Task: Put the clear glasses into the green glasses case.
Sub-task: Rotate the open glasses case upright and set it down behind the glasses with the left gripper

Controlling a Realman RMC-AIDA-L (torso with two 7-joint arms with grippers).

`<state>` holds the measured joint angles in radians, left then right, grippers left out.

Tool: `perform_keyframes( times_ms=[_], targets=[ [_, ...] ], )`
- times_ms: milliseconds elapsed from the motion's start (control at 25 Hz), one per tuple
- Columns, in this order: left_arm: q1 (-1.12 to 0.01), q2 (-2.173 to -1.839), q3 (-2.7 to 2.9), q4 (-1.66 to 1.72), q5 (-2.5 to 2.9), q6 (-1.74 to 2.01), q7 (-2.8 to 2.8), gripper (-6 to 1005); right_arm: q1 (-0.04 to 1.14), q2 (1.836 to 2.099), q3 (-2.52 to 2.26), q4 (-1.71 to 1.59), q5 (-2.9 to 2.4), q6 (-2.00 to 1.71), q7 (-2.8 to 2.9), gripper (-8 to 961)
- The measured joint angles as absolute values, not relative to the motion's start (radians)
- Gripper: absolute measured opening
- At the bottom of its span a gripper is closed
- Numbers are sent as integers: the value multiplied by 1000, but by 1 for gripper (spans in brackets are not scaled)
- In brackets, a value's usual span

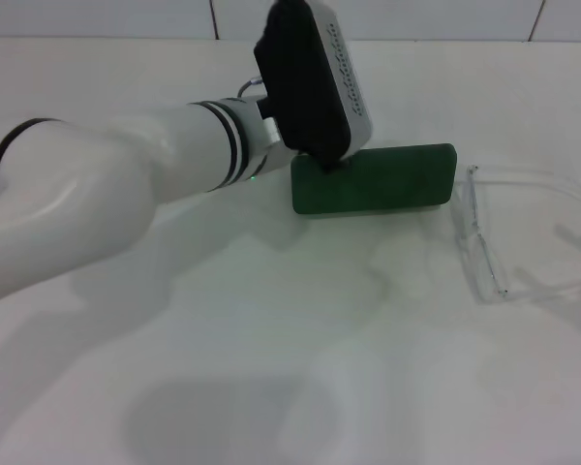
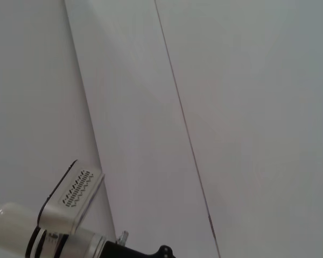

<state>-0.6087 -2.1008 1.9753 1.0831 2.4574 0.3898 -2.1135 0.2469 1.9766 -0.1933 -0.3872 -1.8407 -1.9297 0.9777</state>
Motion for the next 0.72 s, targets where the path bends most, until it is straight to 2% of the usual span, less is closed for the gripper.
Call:
perform_keyframes(
  times_ms=[280,720],
  targets=[
    [-646,-2101,2003,1055,2457,438,-2115,82,249,1977,-196,-381,-1841,-1923,977,872],
    [-634,-2099,2020,1081,2458,464,-2112,82,247,1977,-198,-373,-1841,-1904,976,873]
  ],
)
